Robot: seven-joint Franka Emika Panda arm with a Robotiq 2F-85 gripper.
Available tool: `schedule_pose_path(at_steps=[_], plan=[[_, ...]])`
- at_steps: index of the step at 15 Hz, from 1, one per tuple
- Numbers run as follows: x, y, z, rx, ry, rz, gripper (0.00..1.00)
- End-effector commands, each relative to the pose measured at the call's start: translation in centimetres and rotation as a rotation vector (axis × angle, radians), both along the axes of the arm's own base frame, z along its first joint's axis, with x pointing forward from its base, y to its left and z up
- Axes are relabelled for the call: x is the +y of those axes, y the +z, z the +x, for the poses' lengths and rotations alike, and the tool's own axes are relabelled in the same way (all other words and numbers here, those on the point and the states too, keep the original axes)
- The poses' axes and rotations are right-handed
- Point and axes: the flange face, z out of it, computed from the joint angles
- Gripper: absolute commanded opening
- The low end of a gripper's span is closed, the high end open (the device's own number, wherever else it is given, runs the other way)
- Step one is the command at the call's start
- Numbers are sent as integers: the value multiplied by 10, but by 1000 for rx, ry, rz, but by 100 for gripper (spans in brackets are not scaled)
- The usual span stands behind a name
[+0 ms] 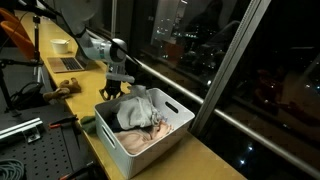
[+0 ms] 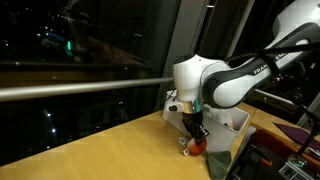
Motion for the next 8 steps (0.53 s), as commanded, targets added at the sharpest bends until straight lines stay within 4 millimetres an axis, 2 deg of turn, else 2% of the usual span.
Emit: schedule_pose_path(at_steps=[1, 4, 5, 8], plan=[[34, 64, 3, -108, 11, 67, 3], [49, 133, 9, -228, -27, 127, 4], [46, 160, 10, -270, -41, 133, 4], [19, 236, 12, -389, -89, 127, 4]])
